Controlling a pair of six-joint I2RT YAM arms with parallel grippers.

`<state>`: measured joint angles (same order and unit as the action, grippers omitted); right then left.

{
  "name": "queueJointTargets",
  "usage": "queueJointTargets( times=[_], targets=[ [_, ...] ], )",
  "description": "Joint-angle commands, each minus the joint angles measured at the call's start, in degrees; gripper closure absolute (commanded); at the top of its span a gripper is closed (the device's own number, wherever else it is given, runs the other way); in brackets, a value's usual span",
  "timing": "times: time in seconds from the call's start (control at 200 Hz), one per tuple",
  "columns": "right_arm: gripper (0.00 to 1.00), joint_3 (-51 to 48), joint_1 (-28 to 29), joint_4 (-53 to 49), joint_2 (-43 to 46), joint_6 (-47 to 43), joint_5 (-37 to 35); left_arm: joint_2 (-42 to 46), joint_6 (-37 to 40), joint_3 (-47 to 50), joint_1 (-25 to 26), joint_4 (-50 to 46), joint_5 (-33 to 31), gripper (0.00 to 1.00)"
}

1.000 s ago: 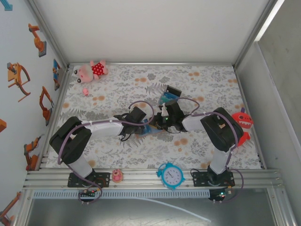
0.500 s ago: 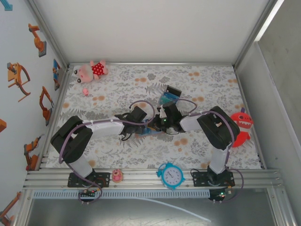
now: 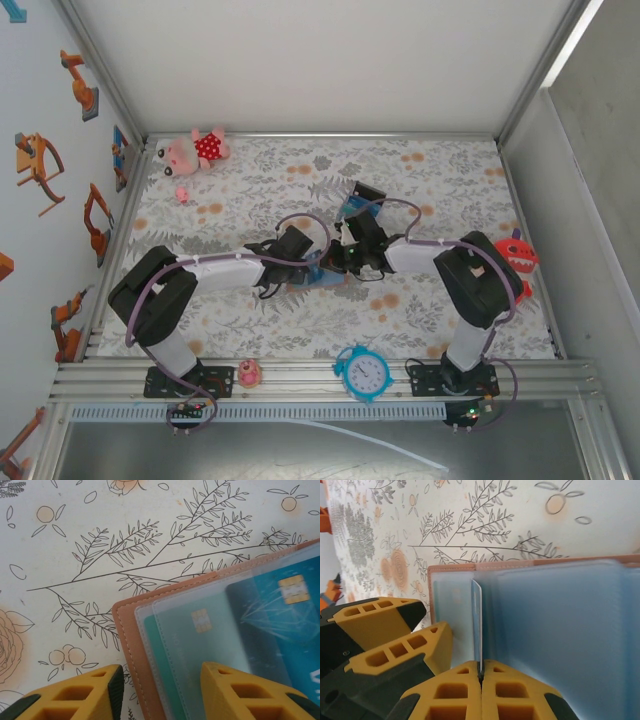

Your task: Take the credit cards out of the card holder

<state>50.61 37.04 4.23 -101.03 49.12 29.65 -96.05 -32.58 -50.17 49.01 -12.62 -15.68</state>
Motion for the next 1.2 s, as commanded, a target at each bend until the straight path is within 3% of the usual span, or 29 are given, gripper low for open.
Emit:
queueJointTargets(
  times=[0.0, 0.486, 0.711, 0.937, 1.097, 1.192],
  targets=[
    [1.00, 1.44, -0.03, -8.36, 2.65, -4.67, -4.31, -0.54, 1.15, 0.45, -0.85, -1.16, -0.41, 0.58],
    [1.00, 10.22, -4.05, -26.45, 10.60, -18.65, -13.99, 0.17, 4.60, -1.43, -3.16, 1.75, 1.77, 0.59],
    [1.00, 18.30, -6.18, -34.85, 11.45, -30.16, -21.66, 5.66, 2.79, -1.51, -3.14, 0.32, 2.74, 0.50],
    [1.00, 26.63, -7.15, -39.13, 8.53, -42.94, -29.01, 13.94, 0.73, -0.05, -3.09, -1.51, 0.19, 0.28],
    [1.00, 30.77, -7.58, -39.64, 5.44, -51.56, -31.89, 20.65, -0.84, 2.28, -3.20, -1.85, -3.22, 0.01],
    [1.00, 33.54, -7.85, -40.79, 3.24, -55.33, -32.29, 24.54, -1.32, 3.90, -3.28, -2.26, -5.47, 0.03]
  ],
)
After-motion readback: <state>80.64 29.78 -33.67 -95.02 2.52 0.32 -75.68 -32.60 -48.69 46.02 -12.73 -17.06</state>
